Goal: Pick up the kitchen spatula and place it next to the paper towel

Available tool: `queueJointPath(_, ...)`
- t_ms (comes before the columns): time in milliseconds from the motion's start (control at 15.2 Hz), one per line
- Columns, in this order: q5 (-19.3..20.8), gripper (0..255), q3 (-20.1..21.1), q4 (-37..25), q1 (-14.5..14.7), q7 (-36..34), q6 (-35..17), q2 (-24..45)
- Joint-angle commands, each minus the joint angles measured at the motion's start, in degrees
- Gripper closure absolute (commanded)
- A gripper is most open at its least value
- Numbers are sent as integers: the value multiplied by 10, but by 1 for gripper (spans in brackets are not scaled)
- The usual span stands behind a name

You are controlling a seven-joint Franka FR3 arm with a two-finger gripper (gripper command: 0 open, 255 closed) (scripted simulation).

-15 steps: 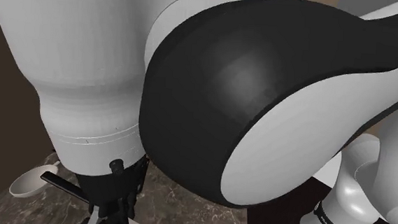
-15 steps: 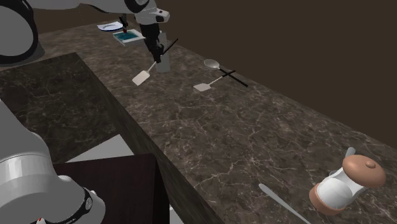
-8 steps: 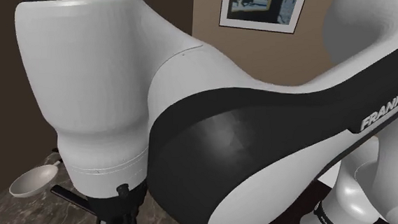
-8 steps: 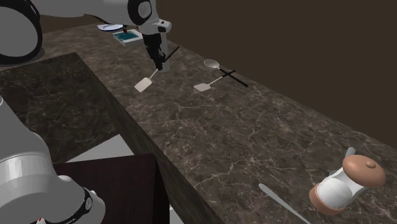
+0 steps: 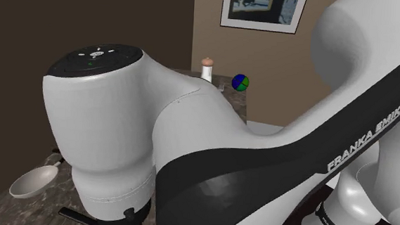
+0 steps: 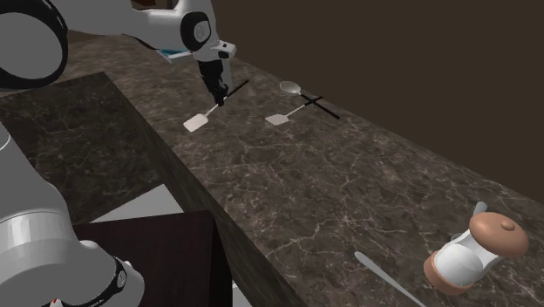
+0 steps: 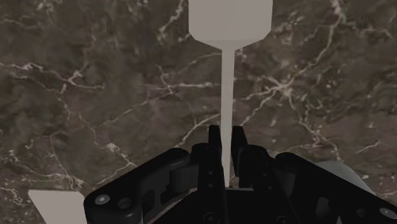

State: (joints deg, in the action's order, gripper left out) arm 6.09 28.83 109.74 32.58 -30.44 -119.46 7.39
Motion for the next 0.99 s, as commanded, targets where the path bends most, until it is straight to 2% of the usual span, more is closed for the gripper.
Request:
queueJointPath(0,3,255,0,11,1,-3,-15,5)
queueJointPath(198,9,255,-1,23,2,-7,-33,13)
queueJointPath(726,9,255,-1,23,2,-7,-33,13)
queueJointPath(792,9,0,-1,23,2,-7,-33,13)
queueJointPath(924,9,0,-1,23,2,-7,-33,13)
